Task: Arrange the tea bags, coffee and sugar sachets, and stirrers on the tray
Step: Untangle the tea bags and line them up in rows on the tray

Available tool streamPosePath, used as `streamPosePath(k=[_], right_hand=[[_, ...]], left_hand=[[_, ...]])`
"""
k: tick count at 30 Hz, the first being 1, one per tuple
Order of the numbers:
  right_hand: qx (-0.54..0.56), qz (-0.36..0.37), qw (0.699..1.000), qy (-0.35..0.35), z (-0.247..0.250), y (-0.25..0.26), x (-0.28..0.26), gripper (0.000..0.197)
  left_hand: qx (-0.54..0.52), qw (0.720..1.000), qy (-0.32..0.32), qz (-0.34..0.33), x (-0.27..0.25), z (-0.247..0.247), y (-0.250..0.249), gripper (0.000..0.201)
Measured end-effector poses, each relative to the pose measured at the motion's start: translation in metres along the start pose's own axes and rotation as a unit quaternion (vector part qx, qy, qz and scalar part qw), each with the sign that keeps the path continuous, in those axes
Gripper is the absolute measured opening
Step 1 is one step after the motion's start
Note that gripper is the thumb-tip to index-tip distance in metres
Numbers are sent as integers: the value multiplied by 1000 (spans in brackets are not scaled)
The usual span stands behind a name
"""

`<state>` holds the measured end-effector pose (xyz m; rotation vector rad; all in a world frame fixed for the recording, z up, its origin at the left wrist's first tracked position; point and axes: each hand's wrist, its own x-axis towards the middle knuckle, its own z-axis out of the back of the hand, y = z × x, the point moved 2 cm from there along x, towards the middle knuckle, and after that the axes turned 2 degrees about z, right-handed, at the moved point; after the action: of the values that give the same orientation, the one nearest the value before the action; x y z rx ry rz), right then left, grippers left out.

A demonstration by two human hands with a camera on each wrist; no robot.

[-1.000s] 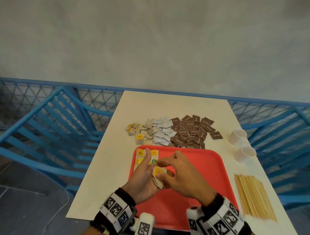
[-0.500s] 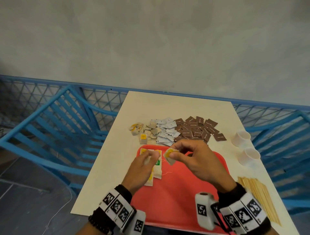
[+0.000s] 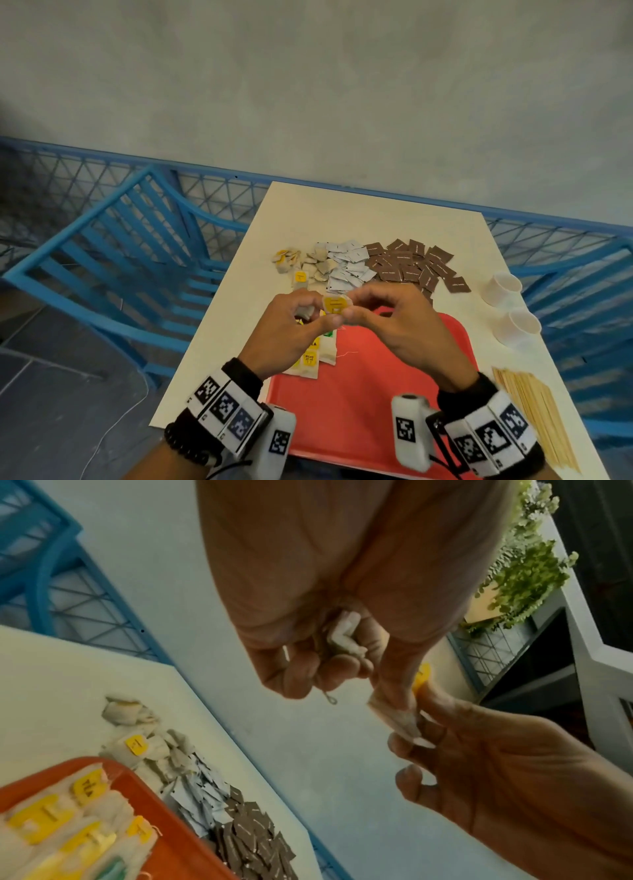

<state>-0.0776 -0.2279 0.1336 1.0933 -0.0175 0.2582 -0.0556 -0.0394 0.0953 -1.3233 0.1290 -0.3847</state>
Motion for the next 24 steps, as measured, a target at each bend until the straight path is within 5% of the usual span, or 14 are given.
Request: streamPosePath(k=[6, 12, 16, 24], right_hand=[[88, -120, 986, -79, -31, -69, 4, 4], [50, -328, 942, -44, -73, -167, -18, 6], [57, -362, 930, -21, -100, -182, -18, 19], [-37, -361, 930, -56, -117, -185, -11, 45]], left_hand=[[113, 988, -9, 106, -3, 3, 51, 12], [316, 920, 40, 229, -17, 3, 129, 11], [397, 881, 71, 248, -17, -2, 150, 18], [430, 865, 96, 242, -15, -9, 160, 20]])
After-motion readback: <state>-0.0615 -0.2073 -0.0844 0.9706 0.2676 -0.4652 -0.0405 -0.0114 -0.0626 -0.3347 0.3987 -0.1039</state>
